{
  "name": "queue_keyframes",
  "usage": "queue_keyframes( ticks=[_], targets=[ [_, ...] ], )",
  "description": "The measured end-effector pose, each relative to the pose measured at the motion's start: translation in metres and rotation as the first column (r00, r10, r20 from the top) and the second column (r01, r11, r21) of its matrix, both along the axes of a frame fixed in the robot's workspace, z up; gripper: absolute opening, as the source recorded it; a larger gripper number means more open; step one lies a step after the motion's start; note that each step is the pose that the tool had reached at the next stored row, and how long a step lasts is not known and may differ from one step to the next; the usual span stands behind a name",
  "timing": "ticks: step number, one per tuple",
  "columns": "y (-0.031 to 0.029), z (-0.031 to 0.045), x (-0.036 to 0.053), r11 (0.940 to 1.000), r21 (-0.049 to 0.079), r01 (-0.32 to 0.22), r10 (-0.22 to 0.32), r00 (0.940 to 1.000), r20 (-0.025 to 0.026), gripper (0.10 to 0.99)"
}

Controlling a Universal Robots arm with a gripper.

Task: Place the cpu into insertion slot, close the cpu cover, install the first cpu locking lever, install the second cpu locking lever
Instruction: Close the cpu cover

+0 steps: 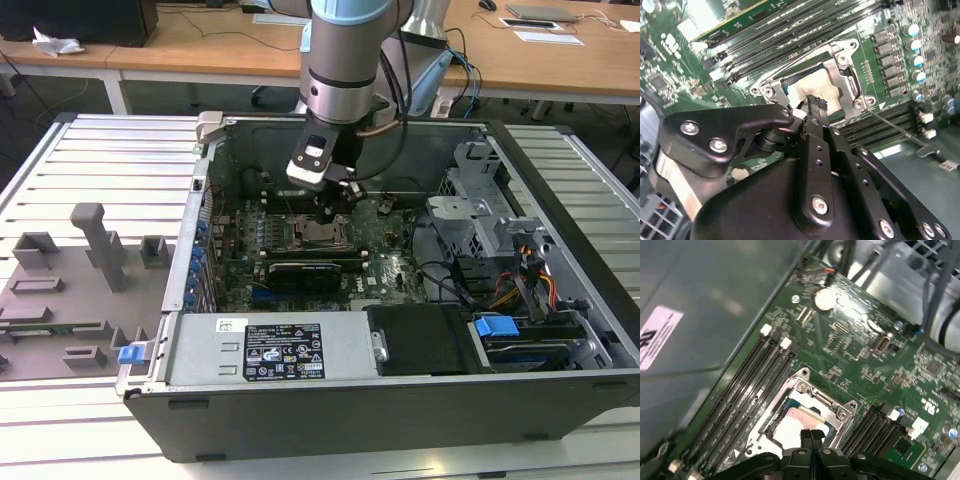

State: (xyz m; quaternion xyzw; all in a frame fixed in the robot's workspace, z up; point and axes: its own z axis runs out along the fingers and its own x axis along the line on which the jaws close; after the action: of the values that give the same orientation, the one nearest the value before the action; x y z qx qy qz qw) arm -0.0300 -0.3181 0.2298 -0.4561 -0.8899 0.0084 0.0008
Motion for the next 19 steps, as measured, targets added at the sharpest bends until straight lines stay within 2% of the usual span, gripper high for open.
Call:
queue_keyframes(
  ticks=[2, 5, 7, 10, 14, 15, 17, 18, 19],
  targets=[
    [0.0, 0.0, 0.0, 0.9988, 0.0, -0.048, 0.048, 0.9988, 0.0, 0.106],
    [0.0, -0.0001, 0.0, 0.994, 0.0, -0.109, 0.109, 0.994, -0.0001, 0.106],
    [0.0, -0.0001, 0.0, 0.9885, 0.0, -0.151, 0.151, 0.9885, -0.0001, 0.106],
    [0.0, -0.0002, 0.0, 0.9762, 0.0, -0.217, 0.217, 0.9762, -0.0001, 0.106],
    [0.0, -0.0003, 0.0, 0.9484, 0.0, -0.317, 0.317, 0.9484, -0.0001, 0.106],
    [0.0, -0.0004, 0.0, 0.9438, 0.0, -0.331, 0.331, 0.9438, 0.0006, 0.106],
    [0.0, -0.0006, 0.0, 0.9348, -0.002, -0.355, 0.355, 0.9348, 0.0046, 0.106],
    [0.0001, -0.0008, 0.0, 0.9277, -0.003, -0.373, 0.373, 0.9276, 0.008, 0.106],
    [0.0, -0.001, 0.0, 0.9177, -0.005, -0.397, 0.397, 0.9176, 0.0132, 0.106]
  ],
)
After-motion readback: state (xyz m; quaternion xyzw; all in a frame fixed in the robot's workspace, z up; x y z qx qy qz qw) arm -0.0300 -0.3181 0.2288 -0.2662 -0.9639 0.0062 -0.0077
